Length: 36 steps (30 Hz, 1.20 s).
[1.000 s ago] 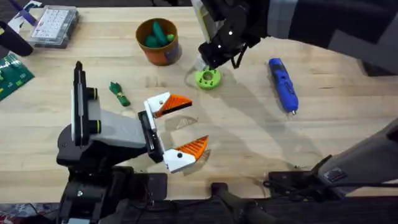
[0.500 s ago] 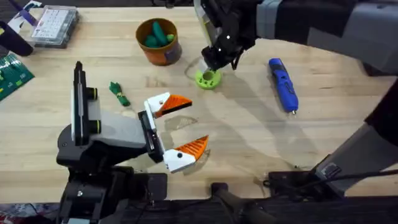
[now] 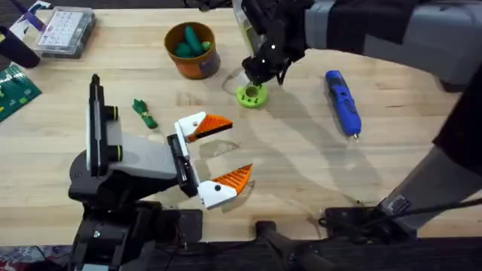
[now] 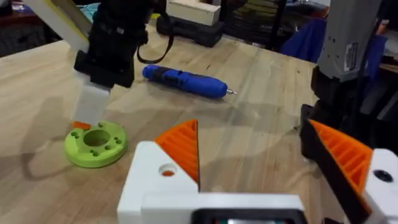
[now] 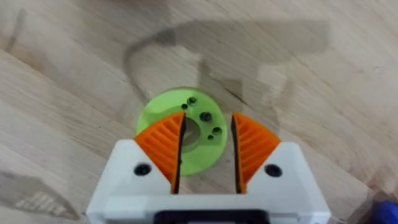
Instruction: Pick up the gripper from the table and insert it into the empty holder that is missing its gripper. Then pick up a screw, insert it into the mounting hole, and use the screwdriver to tighten it. Finally, clean up the table by picking up the vegetable and placing it into the bucket.
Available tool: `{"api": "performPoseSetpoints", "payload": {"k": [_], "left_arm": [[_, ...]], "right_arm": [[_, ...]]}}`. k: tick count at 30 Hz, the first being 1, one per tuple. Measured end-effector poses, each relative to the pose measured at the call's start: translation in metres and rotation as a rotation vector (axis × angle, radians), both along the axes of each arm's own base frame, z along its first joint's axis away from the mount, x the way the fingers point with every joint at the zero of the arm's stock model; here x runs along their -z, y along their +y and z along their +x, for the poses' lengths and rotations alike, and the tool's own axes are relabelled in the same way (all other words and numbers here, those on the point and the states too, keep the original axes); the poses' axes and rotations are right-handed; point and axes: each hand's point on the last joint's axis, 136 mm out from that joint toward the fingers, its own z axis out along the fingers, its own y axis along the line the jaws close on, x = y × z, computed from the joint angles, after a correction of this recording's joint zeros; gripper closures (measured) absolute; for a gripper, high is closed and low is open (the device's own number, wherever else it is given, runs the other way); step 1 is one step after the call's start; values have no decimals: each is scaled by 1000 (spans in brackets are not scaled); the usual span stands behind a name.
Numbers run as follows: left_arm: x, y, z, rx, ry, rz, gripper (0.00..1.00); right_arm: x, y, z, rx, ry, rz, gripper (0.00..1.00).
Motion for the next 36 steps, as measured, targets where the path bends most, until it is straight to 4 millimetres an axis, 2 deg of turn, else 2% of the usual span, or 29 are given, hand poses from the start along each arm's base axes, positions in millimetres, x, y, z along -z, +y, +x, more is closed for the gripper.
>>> {"api": "performPoseSetpoints", "payload": {"k": [36], "left_arm": [[0, 0, 0, 0, 0, 0, 13]], "right_arm": [[8, 7, -2, -16, 28, 29, 555]]}}
